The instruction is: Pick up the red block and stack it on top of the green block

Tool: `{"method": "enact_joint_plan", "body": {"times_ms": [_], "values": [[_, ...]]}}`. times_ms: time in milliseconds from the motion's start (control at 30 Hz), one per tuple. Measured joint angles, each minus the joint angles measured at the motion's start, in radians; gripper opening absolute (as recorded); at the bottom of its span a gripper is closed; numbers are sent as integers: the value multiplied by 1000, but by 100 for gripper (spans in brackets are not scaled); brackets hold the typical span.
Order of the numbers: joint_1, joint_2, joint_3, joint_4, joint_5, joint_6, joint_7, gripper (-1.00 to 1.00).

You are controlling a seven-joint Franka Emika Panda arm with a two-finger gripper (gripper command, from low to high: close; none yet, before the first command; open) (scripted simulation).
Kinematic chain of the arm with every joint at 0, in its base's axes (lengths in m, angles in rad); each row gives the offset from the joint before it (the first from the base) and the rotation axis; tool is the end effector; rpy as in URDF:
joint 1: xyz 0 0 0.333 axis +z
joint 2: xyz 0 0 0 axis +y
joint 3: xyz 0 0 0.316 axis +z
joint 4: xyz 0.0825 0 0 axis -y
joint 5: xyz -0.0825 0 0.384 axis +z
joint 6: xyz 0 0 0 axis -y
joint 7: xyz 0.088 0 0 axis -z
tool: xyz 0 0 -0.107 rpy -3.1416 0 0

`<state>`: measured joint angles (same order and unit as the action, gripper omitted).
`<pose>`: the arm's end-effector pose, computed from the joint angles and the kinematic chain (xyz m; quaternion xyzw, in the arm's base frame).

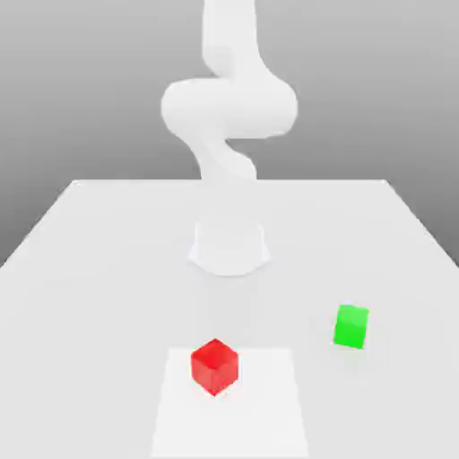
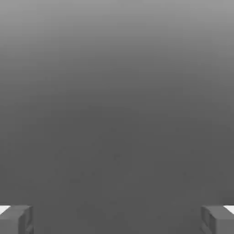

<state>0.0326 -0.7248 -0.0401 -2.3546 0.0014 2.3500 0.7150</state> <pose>0.3773 -0.0077 0.6613 -0.8754 0.3310 -0.3251 0.1359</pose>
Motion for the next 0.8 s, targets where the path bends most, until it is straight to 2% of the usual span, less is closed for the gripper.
{"method": "enact_joint_plan", "body": {"times_ms": [367, 600, 667, 800], "values": [[142, 397, -174, -270, 11, 254, -440, 0], [160, 675, -213, -448, -9, 435, -719, 0], [165, 741, -211, -456, 17, 487, -764, 0], [131, 873, -150, -441, 131, 593, -855, 0]]}}
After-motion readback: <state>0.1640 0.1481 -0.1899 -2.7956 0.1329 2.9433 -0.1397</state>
